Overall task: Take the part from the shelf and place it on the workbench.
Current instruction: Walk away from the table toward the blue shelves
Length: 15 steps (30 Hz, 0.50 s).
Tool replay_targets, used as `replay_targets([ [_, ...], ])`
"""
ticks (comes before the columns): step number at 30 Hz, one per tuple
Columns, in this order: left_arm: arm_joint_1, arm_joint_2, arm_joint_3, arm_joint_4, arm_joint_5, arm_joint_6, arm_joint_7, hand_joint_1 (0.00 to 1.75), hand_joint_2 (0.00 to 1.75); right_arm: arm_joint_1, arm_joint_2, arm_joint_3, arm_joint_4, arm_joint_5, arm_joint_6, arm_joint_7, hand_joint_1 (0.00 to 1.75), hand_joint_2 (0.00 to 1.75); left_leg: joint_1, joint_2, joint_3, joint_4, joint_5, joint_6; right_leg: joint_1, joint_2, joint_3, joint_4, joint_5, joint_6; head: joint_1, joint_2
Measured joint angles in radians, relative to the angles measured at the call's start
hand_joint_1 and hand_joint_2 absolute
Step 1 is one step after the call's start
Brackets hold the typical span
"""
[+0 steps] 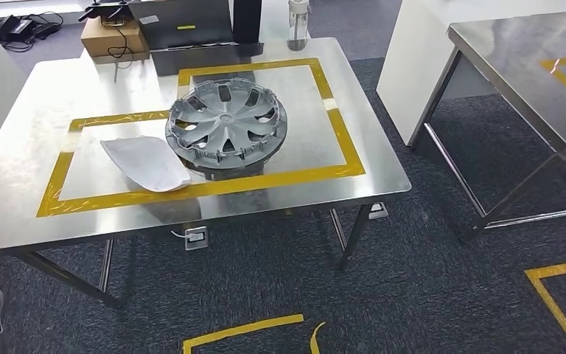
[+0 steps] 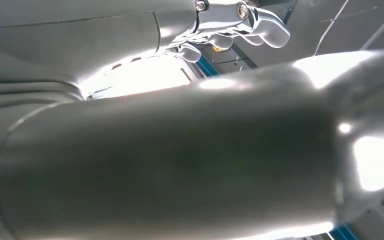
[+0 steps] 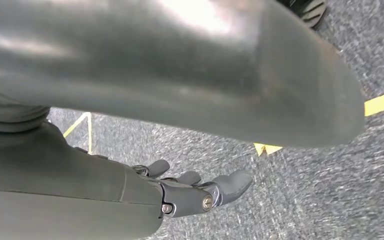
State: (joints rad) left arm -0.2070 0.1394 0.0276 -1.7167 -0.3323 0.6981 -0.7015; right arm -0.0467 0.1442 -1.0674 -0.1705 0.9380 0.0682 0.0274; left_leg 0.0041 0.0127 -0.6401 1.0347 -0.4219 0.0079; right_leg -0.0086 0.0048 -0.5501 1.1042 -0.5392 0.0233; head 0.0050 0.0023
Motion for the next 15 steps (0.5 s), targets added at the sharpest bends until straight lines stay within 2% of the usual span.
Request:
replay_targets([
  [1, 0.000, 0.000, 0.002, -0.003, 0.000, 0.000, 0.000, 0.00, 0.00, -0.001, 0.000, 0.000, 0.000, 0.001, 0.000, 0.000, 0.00, 0.00, 0.000, 0.001, -0.005, 0.005, 0.004, -0.006, 0.002, 0.001, 0.027, -0.043, -0.006, -0.008, 0.000, 0.000],
  [2, 0.001, -0.001, 0.006, -0.006, 0.000, 0.000, 0.000, 0.00, 0.00, -0.003, 0.000, 0.000, 0.000, 0.002, 0.000, 0.000, 0.00, 0.00, 0.000, 0.001, -0.007, 0.007, 0.010, -0.013, 0.005, 0.002, 0.039, -0.067, -0.014, -0.019, 0.000, 0.000],
  [4, 0.003, -0.003, 0.012, -0.009, 0.001, 0.000, -0.001, 0.00, 0.00, -0.004, 0.000, 0.000, 0.000, 0.004, 0.001, 0.000, 0.00, 0.00, 0.000, 0.001, -0.008, 0.003, 0.021, -0.025, 0.007, 0.002, 0.030, -0.069, -0.002, -0.039, 0.001, 0.000],
  [5, 0.006, -0.003, 0.016, -0.010, 0.001, 0.000, -0.001, 0.00, 0.00, -0.005, 0.000, 0.000, 0.000, 0.004, 0.001, 0.000, 0.00, 0.00, 0.001, -0.001, -0.014, 0.005, 0.015, -0.031, 0.005, 0.000, 0.023, -0.071, 0.007, -0.047, 0.000, 0.000],
  [6, 0.009, -0.003, 0.020, -0.012, 0.001, 0.000, -0.001, 0.00, 0.00, -0.005, 0.000, 0.000, 0.000, 0.004, 0.001, -0.001, 0.00, 0.00, 0.002, -0.003, -0.024, 0.020, -0.006, -0.037, 0.003, -0.003, 0.014, -0.074, 0.019, -0.054, 0.000, 0.000],
  [7, 0.012, -0.003, 0.023, -0.014, 0.001, 0.000, 0.000, 0.00, 0.00, -0.005, 0.000, 0.000, 0.000, 0.005, 0.001, -0.001, 0.00, 0.00, 0.003, -0.005, -0.038, 0.053, -0.045, -0.042, 0.001, -0.005, 0.003, -0.076, 0.031, -0.059, -0.001, 0.000],
  [9, 0.017, -0.003, 0.027, -0.015, 0.002, 0.000, 0.000, 0.00, 0.00, -0.006, 0.000, 0.000, 0.000, 0.005, 0.001, -0.001, 0.00, 0.00, 0.006, -0.007, -0.068, 0.165, -0.142, -0.050, 0.000, -0.007, -0.022, -0.076, 0.053, -0.063, -0.003, 0.000],
  [10, 0.020, -0.003, 0.028, -0.016, 0.002, 0.000, 0.000, 0.00, 0.00, -0.005, 0.000, 0.000, 0.000, 0.005, 0.001, -0.001, 0.00, 0.00, 0.007, -0.007, -0.077, 0.223, -0.171, -0.053, 0.000, -0.007, -0.037, -0.075, 0.064, -0.062, -0.004, 0.000],
  [11, 0.024, -0.004, 0.028, -0.016, 0.002, 0.000, 0.000, 0.00, 0.00, -0.005, 0.000, 0.000, 0.000, 0.005, 0.001, -0.002, 0.00, 0.00, 0.007, -0.007, -0.074, 0.260, -0.177, -0.055, 0.000, -0.008, -0.050, -0.074, 0.075, -0.061, -0.004, 0.000],
  [12, 0.028, -0.004, 0.028, -0.016, 0.001, 0.000, 0.000, 0.00, 0.00, -0.005, 0.000, 0.000, 0.000, 0.005, 0.001, -0.002, 0.00, 0.00, 0.007, -0.007, -0.056, 0.266, -0.164, -0.054, 0.000, -0.008, -0.064, -0.073, 0.086, -0.059, -0.004, 0.000],
  [13, 0.030, -0.004, 0.028, -0.016, 0.001, 0.000, 0.000, 0.00, 0.00, -0.005, 0.000, 0.000, 0.000, 0.005, 0.001, -0.004, 0.00, 0.00, 0.008, -0.007, -0.019, 0.236, -0.138, -0.053, 0.000, -0.008, -0.078, -0.072, 0.097, -0.056, -0.004, 0.000],
  [14, 0.031, -0.005, 0.029, -0.018, 0.000, 0.000, 0.000, 0.00, 0.00, -0.005, 0.000, 0.000, 0.000, 0.005, 0.001, -0.005, 0.00, 0.00, 0.008, -0.008, 0.033, 0.173, -0.119, -0.051, 0.000, -0.007, -0.088, -0.071, 0.107, -0.052, -0.004, 0.000],
  [15, 0.030, -0.006, 0.028, -0.020, -0.002, 0.000, 0.000, 0.00, 0.00, -0.005, 0.000, 0.000, 0.000, 0.005, 0.001, -0.007, 0.00, 0.00, 0.008, -0.010, 0.090, 0.097, -0.116, -0.048, 0.000, -0.006, -0.097, -0.069, 0.116, -0.047, -0.004, 0.000],
])
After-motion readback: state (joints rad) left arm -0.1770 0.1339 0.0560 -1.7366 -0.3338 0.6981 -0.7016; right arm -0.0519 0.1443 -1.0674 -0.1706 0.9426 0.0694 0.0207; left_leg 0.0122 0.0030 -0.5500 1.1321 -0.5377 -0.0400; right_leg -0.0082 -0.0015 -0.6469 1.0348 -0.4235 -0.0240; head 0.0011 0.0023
